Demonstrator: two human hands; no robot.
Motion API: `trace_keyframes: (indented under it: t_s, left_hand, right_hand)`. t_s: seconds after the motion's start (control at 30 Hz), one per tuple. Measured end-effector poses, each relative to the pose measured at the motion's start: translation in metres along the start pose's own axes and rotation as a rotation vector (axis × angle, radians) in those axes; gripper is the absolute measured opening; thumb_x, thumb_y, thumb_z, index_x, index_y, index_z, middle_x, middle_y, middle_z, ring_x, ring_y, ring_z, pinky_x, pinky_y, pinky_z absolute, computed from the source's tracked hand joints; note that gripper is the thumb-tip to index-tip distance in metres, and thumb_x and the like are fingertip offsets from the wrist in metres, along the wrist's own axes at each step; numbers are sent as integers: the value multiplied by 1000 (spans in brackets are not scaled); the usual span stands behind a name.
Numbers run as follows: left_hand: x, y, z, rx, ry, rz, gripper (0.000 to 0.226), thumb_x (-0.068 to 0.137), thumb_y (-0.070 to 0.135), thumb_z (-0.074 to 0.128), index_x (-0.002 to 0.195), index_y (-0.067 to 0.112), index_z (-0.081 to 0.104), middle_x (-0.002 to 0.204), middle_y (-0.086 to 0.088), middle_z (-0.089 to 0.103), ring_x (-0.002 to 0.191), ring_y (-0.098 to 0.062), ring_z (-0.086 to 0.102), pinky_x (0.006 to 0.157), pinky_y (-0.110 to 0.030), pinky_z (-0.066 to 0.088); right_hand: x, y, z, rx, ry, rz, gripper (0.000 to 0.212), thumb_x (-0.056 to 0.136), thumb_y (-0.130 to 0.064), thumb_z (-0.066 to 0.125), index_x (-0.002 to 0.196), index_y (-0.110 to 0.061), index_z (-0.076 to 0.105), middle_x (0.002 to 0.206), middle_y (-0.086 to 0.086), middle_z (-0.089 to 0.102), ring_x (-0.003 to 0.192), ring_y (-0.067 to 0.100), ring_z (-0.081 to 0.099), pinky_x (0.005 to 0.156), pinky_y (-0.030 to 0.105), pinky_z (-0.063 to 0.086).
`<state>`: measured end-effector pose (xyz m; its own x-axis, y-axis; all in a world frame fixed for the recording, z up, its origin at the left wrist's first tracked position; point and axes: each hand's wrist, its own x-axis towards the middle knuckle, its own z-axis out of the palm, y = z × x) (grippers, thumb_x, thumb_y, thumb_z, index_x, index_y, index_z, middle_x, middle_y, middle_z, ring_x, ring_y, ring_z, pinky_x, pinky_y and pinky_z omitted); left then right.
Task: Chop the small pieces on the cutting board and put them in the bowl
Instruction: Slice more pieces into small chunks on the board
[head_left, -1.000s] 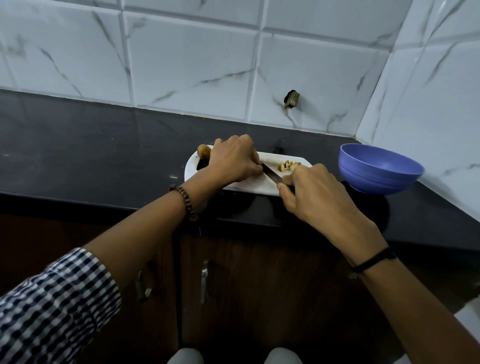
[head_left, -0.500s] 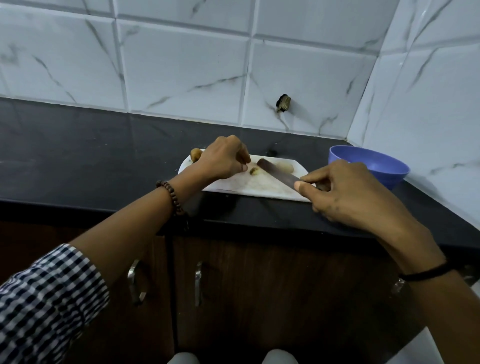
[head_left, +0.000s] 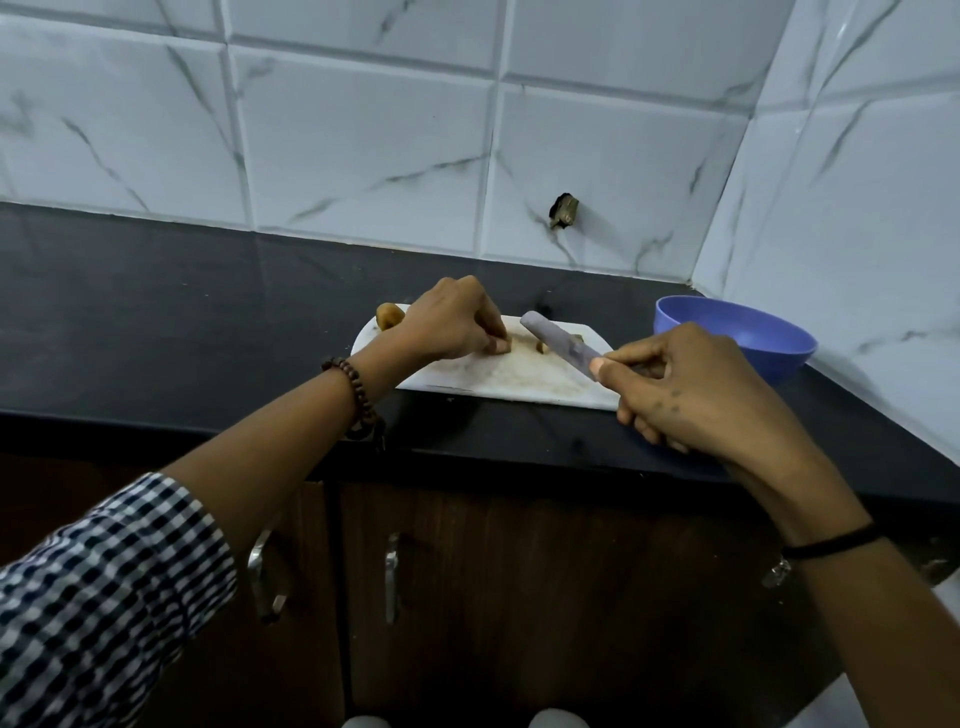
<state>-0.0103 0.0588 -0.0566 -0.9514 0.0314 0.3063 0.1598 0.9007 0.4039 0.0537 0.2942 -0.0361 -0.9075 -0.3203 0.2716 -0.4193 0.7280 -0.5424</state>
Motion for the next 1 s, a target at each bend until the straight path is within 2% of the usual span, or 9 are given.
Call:
trace_keyframes:
  t_s: [0.13,0.23,0.33,0.43,0.5,0.73,0.8,0.9,1.0]
  left_hand:
    - [5,-1,13,-75,100,-101,14,77,31,81,89,25,80,96,7,73,98,-16,64,80,-34,55]
    - [7,0,19,-68,165,-158,16,72,38,83,84,28,79,94,6,73,94,-17,66,79,-40,58]
    - [7,-5,20,-64,152,-161,14,76,38,80,87,30,79,95,7,73,98,-17,65,82,-41,57]
    - [6,-6,19,-46,139,-153,12,78,36,77,89,31,79,96,8,73,98,-16,63,81,-39,56]
    - [6,-4,19,-5,153,-146,13,78,36,75,90,32,79,94,7,73,94,-17,64,73,-35,53]
    - [7,-1,17,52,159,-135,19,77,38,73,93,28,78,91,6,72,87,-19,64,63,-31,44]
    - [6,0,17,37,156,-131,17,77,36,73,92,28,79,92,7,72,88,-19,64,64,-31,44]
    - [2,0,16,15,174,-136,16,77,36,73,89,28,79,90,7,72,90,-19,64,63,-29,41]
    - [-2,0,16,8,199,-153,16,78,40,73,88,28,79,88,8,70,88,-16,61,53,-24,27]
  right_hand:
    - [6,-2,11,-23,71,0,23,97,-39,56,96,-28,76,57,4,69,30,2,49,45,19,38]
    - [14,-2,24,-40,94,-6,23,97,-38,55,98,-27,76,57,4,69,30,2,49,38,13,34]
    - [23,-1,37,-82,126,-11,25,95,-40,56,95,-25,76,62,4,67,42,5,59,44,14,40]
    - [32,-2,48,-117,147,-13,27,94,-41,57,103,-24,75,75,9,67,71,22,68,68,30,54]
    - [37,-3,54,-133,154,-16,27,93,-39,57,103,-20,74,75,10,66,74,27,68,73,36,57]
    - [45,-10,63,-263,161,-14,29,93,-36,55,93,-13,72,82,7,55,78,31,59,62,32,44]
    - [40,-11,61,-316,144,-18,28,94,-35,55,93,-11,69,82,3,48,79,28,58,64,36,49]
    - [30,-10,55,-389,88,-27,27,96,-37,54,102,-14,66,86,3,51,76,24,59,62,36,48]
    - [21,-12,44,-431,22,-33,27,97,-37,54,106,-15,67,87,6,58,72,21,60,59,32,45]
